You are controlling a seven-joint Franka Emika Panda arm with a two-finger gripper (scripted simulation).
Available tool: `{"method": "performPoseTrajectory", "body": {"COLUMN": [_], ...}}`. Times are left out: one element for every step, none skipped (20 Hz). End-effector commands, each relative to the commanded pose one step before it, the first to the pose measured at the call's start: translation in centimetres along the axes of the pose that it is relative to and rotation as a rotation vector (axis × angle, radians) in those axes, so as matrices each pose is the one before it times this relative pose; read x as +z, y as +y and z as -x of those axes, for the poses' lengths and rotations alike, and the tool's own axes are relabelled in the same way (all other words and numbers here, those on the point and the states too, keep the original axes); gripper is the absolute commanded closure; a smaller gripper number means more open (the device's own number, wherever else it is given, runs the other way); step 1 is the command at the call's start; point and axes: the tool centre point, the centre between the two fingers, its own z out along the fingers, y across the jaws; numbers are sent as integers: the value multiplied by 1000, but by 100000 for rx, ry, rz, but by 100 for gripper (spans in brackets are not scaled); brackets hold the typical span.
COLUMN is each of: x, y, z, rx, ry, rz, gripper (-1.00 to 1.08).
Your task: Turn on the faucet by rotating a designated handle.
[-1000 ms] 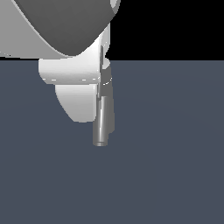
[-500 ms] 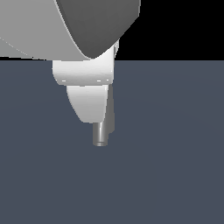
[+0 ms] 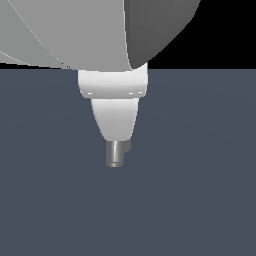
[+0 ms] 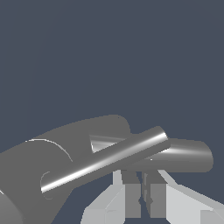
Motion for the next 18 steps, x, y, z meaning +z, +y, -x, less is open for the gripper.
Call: {"method": "performPoseTrajectory", "body": {"x": [119, -144, 3, 3, 3, 4, 3, 4, 3, 3, 4, 3, 3, 4, 3, 4, 3, 4], "y": [441, -389, -139, -139, -139, -139, -140, -140, -140, -141, -140, -141, -141, -141, -141, -141, -142, -141], "z": [-1512, 1387, -231, -231, -232, -236, -232, -237, -232, -232, -237, -233, -233, -237, -233, -237, -233, -237], "rx": [3128, -3059, 95, 95, 95, 104, 95, 104, 95, 95, 104, 95, 95, 105, 96, 105, 96, 105], "ry": [1454, -1415, 46, 46, 46, 51, 46, 51, 46, 46, 50, 46, 46, 50, 46, 50, 45, 50], "rz": [794, -809, 27, 27, 27, 29, 27, 29, 27, 27, 29, 27, 27, 29, 27, 29, 27, 29], "gripper": [108, 108, 108, 108, 108, 108, 108, 108, 108, 108, 108, 108, 108, 108, 108, 108, 108, 108]}}
